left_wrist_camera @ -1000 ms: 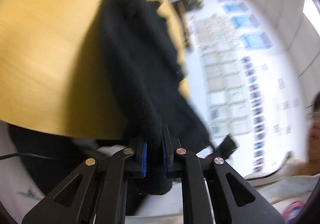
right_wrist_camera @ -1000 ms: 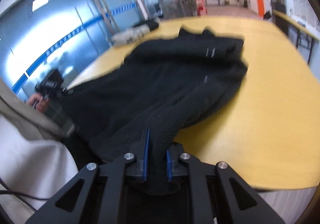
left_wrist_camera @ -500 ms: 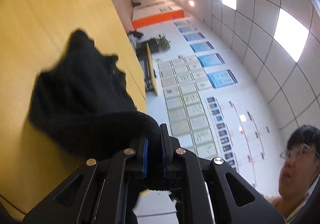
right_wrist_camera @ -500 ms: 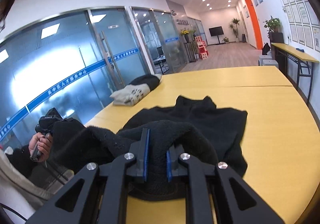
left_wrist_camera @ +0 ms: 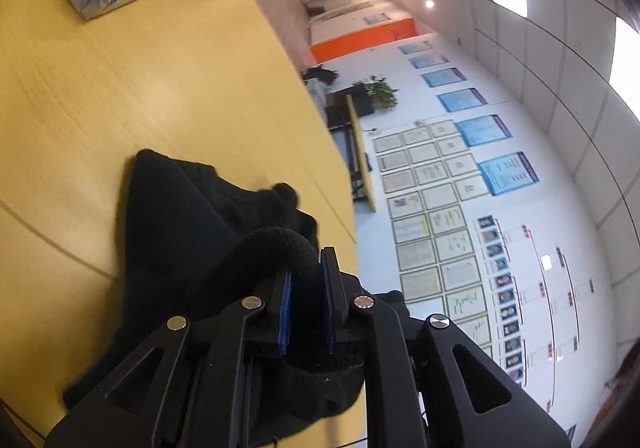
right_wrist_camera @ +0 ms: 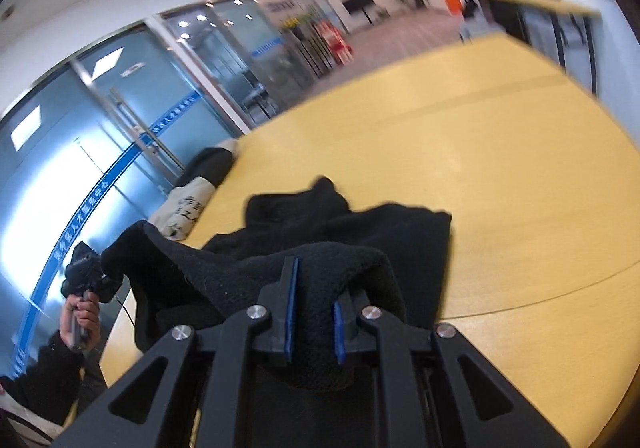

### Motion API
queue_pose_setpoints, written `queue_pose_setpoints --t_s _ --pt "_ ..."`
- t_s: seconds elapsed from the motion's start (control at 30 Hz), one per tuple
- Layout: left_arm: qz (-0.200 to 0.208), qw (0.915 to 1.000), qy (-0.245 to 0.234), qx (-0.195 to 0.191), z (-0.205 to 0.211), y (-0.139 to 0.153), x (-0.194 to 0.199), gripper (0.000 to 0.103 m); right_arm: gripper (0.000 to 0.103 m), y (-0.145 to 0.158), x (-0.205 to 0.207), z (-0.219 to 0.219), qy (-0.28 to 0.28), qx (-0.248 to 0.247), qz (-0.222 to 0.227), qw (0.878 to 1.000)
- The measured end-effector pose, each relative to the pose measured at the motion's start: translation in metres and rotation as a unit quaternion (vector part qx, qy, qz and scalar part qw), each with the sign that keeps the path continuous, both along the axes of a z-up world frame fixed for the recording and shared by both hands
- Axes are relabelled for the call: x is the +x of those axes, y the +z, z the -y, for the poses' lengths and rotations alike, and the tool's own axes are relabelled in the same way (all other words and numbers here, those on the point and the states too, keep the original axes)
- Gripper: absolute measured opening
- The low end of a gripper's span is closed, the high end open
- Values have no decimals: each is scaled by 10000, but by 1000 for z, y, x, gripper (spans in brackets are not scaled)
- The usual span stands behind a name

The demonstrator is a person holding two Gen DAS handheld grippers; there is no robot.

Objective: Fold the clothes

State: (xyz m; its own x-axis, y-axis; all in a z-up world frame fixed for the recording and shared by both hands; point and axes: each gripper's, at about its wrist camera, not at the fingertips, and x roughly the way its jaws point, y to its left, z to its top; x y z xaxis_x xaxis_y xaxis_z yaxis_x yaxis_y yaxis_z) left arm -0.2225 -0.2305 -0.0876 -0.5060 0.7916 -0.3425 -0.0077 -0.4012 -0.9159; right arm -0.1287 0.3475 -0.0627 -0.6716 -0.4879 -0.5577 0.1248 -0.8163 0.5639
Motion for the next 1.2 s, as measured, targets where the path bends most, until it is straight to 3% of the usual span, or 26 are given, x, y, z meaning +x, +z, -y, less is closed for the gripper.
queue_pose_setpoints --t_s 0.13,0.23,0.27,0.3,0.33,0.37,0.4,0.47,0.57,0.7,0.8,0.83,0.9,1.0,1.03,1.07,1.1,1.17,1.2 --pt "243 9996 -14 -160 -1 -29 -33 13 18 -24 -26 -7 -8 -297 101 9995" --pt "511 9985 -110 -142 -3 -47 -43 23 31 -34 -33 -11 -56 -302 358 9989" --pt "565 9983 -125 -84 -1 -50 -44 26 41 -37 -35 -13 -115 -278 420 9987" --pt "526 9985 -109 -108 1 -45 -43 38 51 -36 -33 -17 -251 -233 412 9986" --pt "482 9987 -91 -138 4 -40 -42 66 74 -31 -28 -24 -443 -199 330 9983" --pt "365 9990 62 -250 10 -30 -39 79 87 -26 -22 -34 -692 -235 160 9972" --pt "186 9989 266 -352 21 -17 -33 92 88 -20 -16 -46 -963 -302 -43 9949" --pt "-291 9979 419 -399 35 10 -27 97 90 -7 -5 -64 -1278 -210 -333 9910" --pt "-602 9938 119 -924 29 36 -27 102 95 9 -4 -55 -1003 622 -577 9913" --pt "-386 9793 -743 -1843 -13 21 -41 102 95 -5 -31 -10 35 1795 -305 9833" --pt "-347 9680 -1302 -2115 -26 -7 -42 102 95 -23 -52 30 812 2518 -163 9642" --pt "-370 9606 -1482 -2322 -36 -11 -47 102 95 -29 -59 42 1020 2693 -107 9576" --pt "-420 9430 -1837 -2743 -55 -19 -58 102 95 -43 -82 55 1208 2852 133 9507" --pt "-216 9266 -1970 -3195 -69 -40 -77 101 87 -50 -114 46 988 2699 314 9573" --pt "-146 9250 -2001 -3228 -73 -44 -82 101 74 -52 -122 45 971 2607 379 9598" --pt "-210 9243 -2022 -3232 -76 -45 -85 101 52 -55 -130 45 971 2511 459 9620" --pt "-282 9235 -2042 -3234 -79 -45 -88 101 43 -56 -133 46 975 2542 495 9610" --pt "-384 9256 -1969 -3209 -78 -44 -93 93 15 -58 -135 52 988 2739 520 9553" --pt "-435 9267 -1930 -3196 -78 -44 -95 79 14 -56 -133 52 956 2764 451 9552"
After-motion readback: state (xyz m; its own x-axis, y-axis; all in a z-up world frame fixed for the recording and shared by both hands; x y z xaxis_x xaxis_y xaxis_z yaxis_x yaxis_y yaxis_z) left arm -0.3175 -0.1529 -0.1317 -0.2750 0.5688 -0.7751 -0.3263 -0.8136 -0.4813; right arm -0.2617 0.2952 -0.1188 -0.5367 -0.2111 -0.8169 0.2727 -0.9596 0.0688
